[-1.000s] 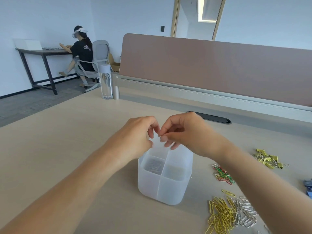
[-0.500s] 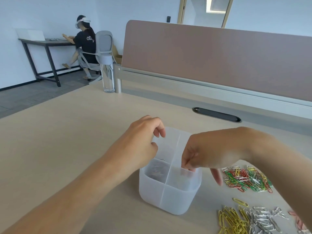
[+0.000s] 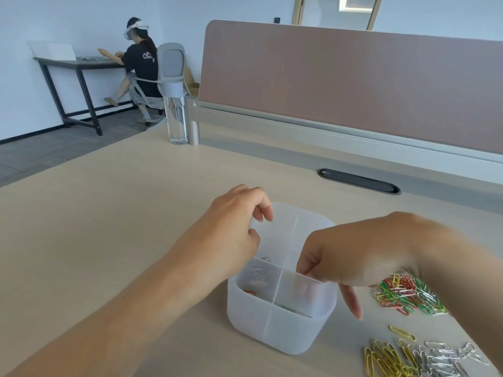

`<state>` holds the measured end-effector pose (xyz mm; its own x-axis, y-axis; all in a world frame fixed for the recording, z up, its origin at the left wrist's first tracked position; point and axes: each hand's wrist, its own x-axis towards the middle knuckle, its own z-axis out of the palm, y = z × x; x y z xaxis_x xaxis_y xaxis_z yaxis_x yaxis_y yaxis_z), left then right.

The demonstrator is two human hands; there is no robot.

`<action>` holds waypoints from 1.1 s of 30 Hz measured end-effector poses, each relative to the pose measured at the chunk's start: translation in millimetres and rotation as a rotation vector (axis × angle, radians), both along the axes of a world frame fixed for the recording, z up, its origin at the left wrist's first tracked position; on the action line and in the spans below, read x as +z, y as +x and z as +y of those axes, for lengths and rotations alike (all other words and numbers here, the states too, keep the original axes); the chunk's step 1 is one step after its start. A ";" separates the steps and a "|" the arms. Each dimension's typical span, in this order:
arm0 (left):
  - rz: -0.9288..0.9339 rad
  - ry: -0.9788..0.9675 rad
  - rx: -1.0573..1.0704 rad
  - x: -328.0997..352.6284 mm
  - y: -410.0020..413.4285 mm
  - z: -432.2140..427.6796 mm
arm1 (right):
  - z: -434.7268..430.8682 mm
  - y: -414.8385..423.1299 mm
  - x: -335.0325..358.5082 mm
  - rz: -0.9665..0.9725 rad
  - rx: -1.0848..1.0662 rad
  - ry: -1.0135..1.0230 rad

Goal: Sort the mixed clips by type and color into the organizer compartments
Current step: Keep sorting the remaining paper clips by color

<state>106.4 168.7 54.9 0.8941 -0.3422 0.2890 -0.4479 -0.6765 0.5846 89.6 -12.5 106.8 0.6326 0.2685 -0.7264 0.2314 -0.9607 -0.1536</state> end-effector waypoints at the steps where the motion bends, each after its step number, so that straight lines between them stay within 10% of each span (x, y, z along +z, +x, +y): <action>1: 0.003 0.000 0.002 -0.1 0.2 0.3 | -1.0 0.2 -2.0 -0.030 0.015 -0.015; 33: 0.011 0.029 0.031 0.9 0.6 -3.3 | 13.1 -13.6 15.5 0.034 -0.147 0.068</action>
